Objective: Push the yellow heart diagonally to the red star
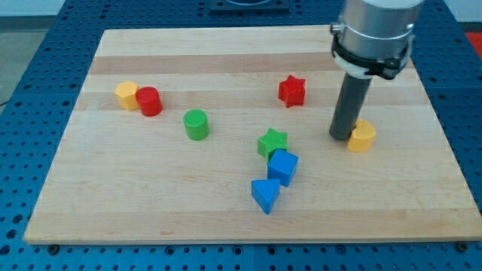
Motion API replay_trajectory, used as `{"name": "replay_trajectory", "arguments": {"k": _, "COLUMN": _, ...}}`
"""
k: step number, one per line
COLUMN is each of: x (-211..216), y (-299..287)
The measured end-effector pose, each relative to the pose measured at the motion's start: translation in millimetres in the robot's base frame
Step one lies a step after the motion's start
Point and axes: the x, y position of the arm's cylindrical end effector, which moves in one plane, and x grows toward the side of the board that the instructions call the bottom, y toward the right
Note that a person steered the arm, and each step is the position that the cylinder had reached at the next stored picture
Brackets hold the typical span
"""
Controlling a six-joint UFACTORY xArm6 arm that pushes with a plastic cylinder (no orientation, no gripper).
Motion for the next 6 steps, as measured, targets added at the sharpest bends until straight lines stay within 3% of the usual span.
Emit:
{"name": "replay_trajectory", "arguments": {"k": 1, "x": -12.9, "y": -5.9}}
{"name": "replay_trajectory", "arguments": {"k": 3, "x": 33.0, "y": 50.5}}
{"name": "replay_trajectory", "arguments": {"k": 4, "x": 0.9, "y": 58.4}}
{"name": "replay_trajectory", "arguments": {"k": 5, "x": 30.7, "y": 90.1}}
{"name": "replay_trajectory", "arguments": {"k": 6, "x": 71.1, "y": 75.6}}
